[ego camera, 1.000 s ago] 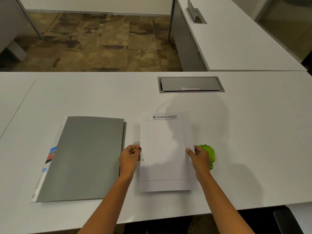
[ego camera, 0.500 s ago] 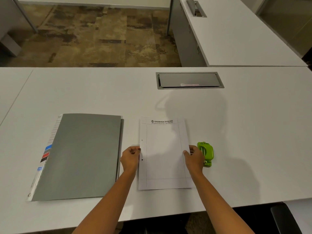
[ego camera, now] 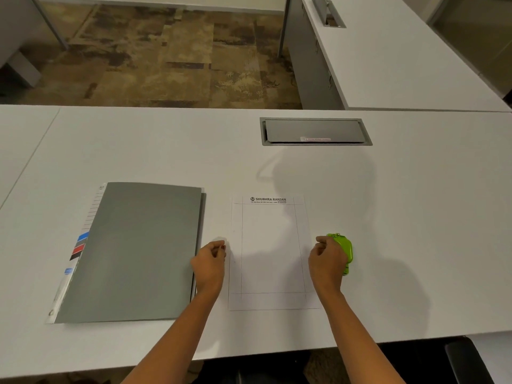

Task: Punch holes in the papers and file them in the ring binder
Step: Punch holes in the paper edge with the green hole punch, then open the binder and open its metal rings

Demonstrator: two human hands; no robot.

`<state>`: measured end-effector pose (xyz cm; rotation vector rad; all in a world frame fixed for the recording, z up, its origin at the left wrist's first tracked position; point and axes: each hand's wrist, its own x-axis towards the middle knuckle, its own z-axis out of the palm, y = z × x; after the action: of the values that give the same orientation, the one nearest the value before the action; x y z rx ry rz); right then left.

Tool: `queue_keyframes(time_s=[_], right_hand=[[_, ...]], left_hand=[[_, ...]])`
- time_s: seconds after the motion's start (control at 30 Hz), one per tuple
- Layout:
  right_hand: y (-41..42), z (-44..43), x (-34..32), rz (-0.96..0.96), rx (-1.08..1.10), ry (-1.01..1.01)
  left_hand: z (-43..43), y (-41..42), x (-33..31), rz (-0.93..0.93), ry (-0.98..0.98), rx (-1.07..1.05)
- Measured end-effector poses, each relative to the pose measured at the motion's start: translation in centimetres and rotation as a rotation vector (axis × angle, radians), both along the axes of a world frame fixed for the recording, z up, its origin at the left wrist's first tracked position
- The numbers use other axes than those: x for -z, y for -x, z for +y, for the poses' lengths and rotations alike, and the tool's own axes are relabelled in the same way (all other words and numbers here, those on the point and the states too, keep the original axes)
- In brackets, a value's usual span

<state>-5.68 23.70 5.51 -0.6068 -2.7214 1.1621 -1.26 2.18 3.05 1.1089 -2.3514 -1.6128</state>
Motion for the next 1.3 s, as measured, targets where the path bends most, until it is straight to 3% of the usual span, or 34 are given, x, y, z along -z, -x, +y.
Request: queue_keyframes(time_s=[0.17,0.4,0.57,0.7,0.9,1.03,1.3], right_hand=[[-1.6,-3.3,-1.5,-0.019,-0.184,0.128],[-5.5,-11.2,-0.6,-0.342,-0.423,0.429],[-6.4,-15.5,0.5,-0.517,-0.452,0.531],[-6.4,-18.0,1.1,-0.586,-0.445,0.543],[-6.0,-19.1,0.6,-0.645,-0.389,0.54],[-5.5,-19.4,1.2,-0.742,-0.32,0.694],[-5.0,-19.4,1.1,-0.783,-0.32,0.738]], left_hand=[[-0.8,-1.8,-1.3,0.077,0.178,0.13],[-4.0,-5.6,-2.1,0.111,0.334,0.163],[-6.8,-8.3,-2.4,0.045,0.424,0.165],[-10.2,-11.2,-1.6,0.141,0.651,0.404],[-14.0,-15.2,-0.6,-0.024,0.847,0.482],[-15.3,-15.8,0.0,-0.066,0.853,0.548],[-16.2,-15.5,-0.1,-0.106,0.933,0.643]])
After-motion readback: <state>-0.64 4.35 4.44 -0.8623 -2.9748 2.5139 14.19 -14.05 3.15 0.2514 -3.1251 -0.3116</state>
